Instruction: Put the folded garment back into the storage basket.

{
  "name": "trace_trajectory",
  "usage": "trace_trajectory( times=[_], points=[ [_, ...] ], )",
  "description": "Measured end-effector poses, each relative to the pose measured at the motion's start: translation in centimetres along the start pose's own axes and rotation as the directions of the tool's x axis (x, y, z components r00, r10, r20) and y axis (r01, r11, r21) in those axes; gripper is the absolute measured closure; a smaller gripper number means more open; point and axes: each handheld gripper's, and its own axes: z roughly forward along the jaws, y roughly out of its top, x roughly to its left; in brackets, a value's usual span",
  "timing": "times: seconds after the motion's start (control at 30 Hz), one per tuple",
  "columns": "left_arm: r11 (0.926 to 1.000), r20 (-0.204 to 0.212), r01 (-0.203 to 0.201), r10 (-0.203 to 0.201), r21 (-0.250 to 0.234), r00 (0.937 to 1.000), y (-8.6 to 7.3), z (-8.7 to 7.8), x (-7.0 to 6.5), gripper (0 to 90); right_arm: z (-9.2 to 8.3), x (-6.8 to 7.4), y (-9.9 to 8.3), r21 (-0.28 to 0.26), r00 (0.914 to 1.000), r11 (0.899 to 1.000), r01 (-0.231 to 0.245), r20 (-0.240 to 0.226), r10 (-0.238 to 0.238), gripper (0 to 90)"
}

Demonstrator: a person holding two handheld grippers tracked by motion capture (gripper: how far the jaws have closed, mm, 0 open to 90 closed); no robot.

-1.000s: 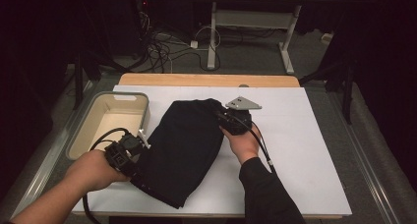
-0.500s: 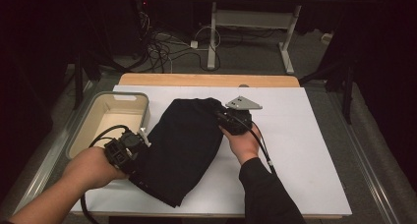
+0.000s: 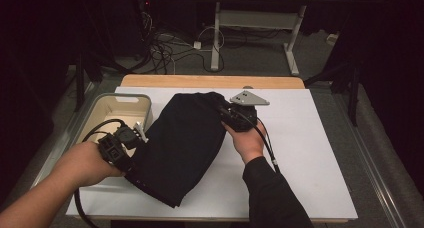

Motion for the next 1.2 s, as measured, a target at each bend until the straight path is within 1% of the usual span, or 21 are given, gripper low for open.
trace_trajectory(
  times=[0.03, 0.07, 0.1, 0.13, 0.23, 0.27, 0.3, 0.53, 0.63, 0.73, 0.8, 0.87, 0.9, 0.93, 1.2],
  points=[
    [1.0000, 0.000, 0.000, 0.000, 0.000, 1.0000, 0.0, 0.0, 0.0, 62.9, 0.0, 0.0, 0.0, 0.000, 1.0000, 1.000, 0.000, 0.000, 0.000, 77.2],
    [1.0000, -0.005, 0.006, -0.006, 0.001, 1.0000, -0.1, -0.3, 0.2, 62.9, 0.1, 0.2, 0.4, -0.007, 1.0000, 1.000, 0.004, -0.003, -0.004, 77.2],
    [1.0000, -0.005, 0.006, -0.006, 0.001, 1.0000, -0.1, -0.3, 0.2, 62.9, 0.1, 0.2, 0.4, -0.007, 1.0000, 1.000, 0.004, -0.003, -0.004, 77.2],
    [0.9999, -0.006, 0.010, -0.010, -0.001, 0.9999, -0.2, -0.6, 0.4, 62.9, 0.2, 0.4, 0.9, -0.009, 0.9999, 1.000, 0.013, -0.003, -0.013, 77.2],
    [0.9998, -0.012, 0.019, -0.020, -0.005, 0.9997, -0.5, -1.1, 0.7, 62.9, 0.3, 0.6, 1.4, -0.015, 0.9999, 1.000, 0.015, -0.006, -0.015, 77.2],
    [0.9998, -0.014, 0.018, -0.018, -0.005, 0.9997, -0.8, -1.5, 0.9, 62.9, 0.5, 0.8, 1.8, -0.018, 0.9998, 1.000, 0.020, -0.007, -0.020, 77.0],
    [0.9998, -0.014, 0.018, -0.018, -0.005, 0.9997, -0.8, -1.5, 0.9, 63.0, 0.5, 0.8, 1.8, -0.018, 0.9998, 1.000, 0.020, -0.007, -0.020, 77.0],
    [0.9991, -0.021, 0.042, -0.042, -0.008, 0.9989, -2.0, -2.7, 2.1, 63.0, 1.4, 1.7, 3.1, -0.028, 0.9992, 0.999, 0.031, -0.023, -0.031, 76.9],
    [0.9988, -0.024, 0.049, -0.050, -0.005, 0.9985, -2.3, -2.8, 2.4, 63.0, 1.7, 2.0, 3.3, -0.027, 0.9990, 0.999, 0.036, -0.026, -0.037, 76.9],
    [0.9982, -0.029, 0.060, -0.060, -0.002, 0.9978, -2.9, -2.9, 3.0, 63.0, 2.2, 2.7, 3.8, -0.029, 0.9985, 0.999, 0.043, -0.034, -0.044, 76.9],
    [0.9979, -0.032, 0.065, -0.065, -0.002, 0.9974, -3.1, -3.0, 3.2, 63.0, 2.3, 2.8, 3.9, -0.030, 0.9983, 0.999, 0.045, -0.035, -0.046, 76.9],
    [0.9974, -0.035, 0.072, -0.073, -0.005, 0.9967, -3.4, -3.0, 3.4, 62.9, 2.9, 3.3, 4.2, -0.035, 0.9980, 0.998, 0.051, -0.036, -0.052, 76.9],
    [0.9971, -0.039, 0.076, -0.076, -0.007, 0.9964, -3.6, -3.1, 3.6, 62.9, 2.9, 3.3, 4.2, -0.035, 0.9980, 0.998, 0.051, -0.036, -0.052, 76.9],
    [0.9962, -0.049, 0.086, -0.087, -0.014, 0.9951, -3.9, -3.1, 3.9, 62.8, 3.3, 3.7, 4.4, -0.039, 0.9980, 0.998, 0.052, -0.035, -0.053, 76.8],
    [0.9934, -0.050, 0.113, -0.114, -0.019, 0.9922, -4.9, -3.0, 4.9, 62.8, 4.6, 4.5, 4.7, -0.041, 0.9975, 0.998, 0.056, -0.040, -0.058, 76.9]
  ],
)
